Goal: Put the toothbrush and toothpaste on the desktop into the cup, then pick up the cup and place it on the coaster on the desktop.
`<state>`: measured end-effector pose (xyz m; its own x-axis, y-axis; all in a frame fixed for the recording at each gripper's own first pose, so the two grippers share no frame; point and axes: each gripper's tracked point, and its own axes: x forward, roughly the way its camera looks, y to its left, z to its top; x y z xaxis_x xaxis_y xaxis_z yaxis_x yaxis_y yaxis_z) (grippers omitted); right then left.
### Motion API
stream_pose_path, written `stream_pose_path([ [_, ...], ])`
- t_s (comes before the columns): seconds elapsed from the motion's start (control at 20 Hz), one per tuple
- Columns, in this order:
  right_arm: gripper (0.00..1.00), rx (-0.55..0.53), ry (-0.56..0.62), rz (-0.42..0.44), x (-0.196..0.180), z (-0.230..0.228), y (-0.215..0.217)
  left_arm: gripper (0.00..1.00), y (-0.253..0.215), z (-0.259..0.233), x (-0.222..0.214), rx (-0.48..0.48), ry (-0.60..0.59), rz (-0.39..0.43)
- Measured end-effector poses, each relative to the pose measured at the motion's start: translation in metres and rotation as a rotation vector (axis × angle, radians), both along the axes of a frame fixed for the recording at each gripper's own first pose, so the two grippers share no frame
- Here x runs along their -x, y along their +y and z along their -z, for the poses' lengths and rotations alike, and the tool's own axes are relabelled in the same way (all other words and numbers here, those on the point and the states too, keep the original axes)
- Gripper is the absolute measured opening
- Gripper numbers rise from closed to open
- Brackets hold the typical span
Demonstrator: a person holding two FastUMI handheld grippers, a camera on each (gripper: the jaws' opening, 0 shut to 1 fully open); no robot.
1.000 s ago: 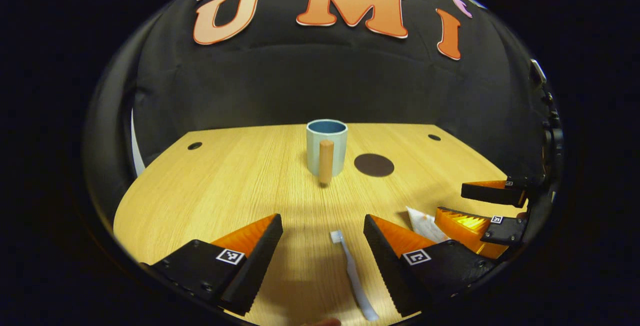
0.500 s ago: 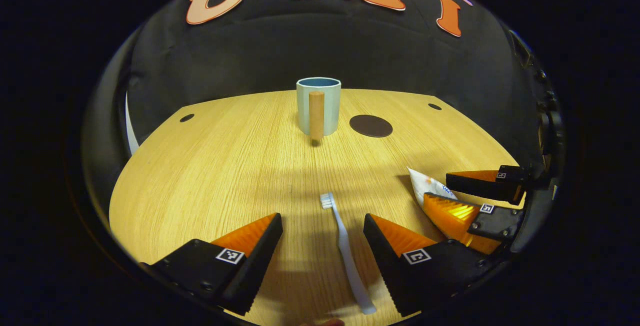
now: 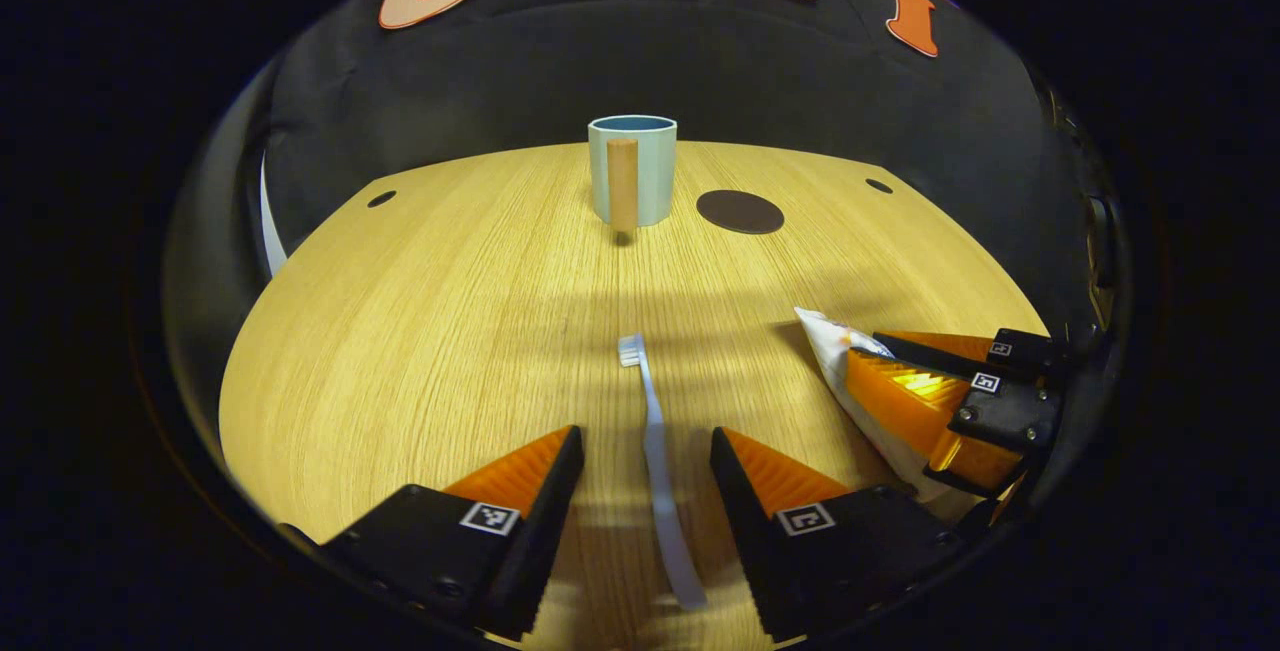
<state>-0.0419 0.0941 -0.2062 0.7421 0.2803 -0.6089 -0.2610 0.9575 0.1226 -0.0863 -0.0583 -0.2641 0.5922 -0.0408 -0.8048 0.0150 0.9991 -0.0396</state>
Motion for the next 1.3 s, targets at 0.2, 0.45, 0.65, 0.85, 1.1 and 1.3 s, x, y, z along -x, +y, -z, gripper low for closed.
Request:
stream_pose_path([
  [0.2, 0.29, 0.033, 0.018, -0.003, 0.005, 0.01, -0.003, 0.57, -0.005, -0.002, -0.001, -0.009, 0.018, -0.027],
  [0.45, 0.34, -0.057, 0.033, -0.021, 0.009, 0.01, 0.003, 0.25, -0.007, -0.003, -0.001, 0.011, 0.021, -0.03],
  [0.65, 0.15, -0.114, 0.057, -0.037, 0.014, 0.009, 0.009, 0.0, -0.003, -0.001, -0.009, 0.04, 0.001, -0.008],
  [0.85, 0.11, -0.107, 0.052, -0.104, 0.019, 0.007, 0.024, 0.04, -0.014, -0.015, -0.011, 0.104, -0.024, 0.03],
  [1.1, 0.1, -0.107, 0.044, -0.101, 0.019, 0.005, 0.024, 0.04, -0.013, -0.016, -0.016, 0.161, -0.087, 0.036],
  [1.3, 0.06, -0.141, 0.05, -0.023, 0.016, 0.003, 0.023, 0.03, 0.012, -0.033, -0.016, 0.156, -0.154, 0.035],
])
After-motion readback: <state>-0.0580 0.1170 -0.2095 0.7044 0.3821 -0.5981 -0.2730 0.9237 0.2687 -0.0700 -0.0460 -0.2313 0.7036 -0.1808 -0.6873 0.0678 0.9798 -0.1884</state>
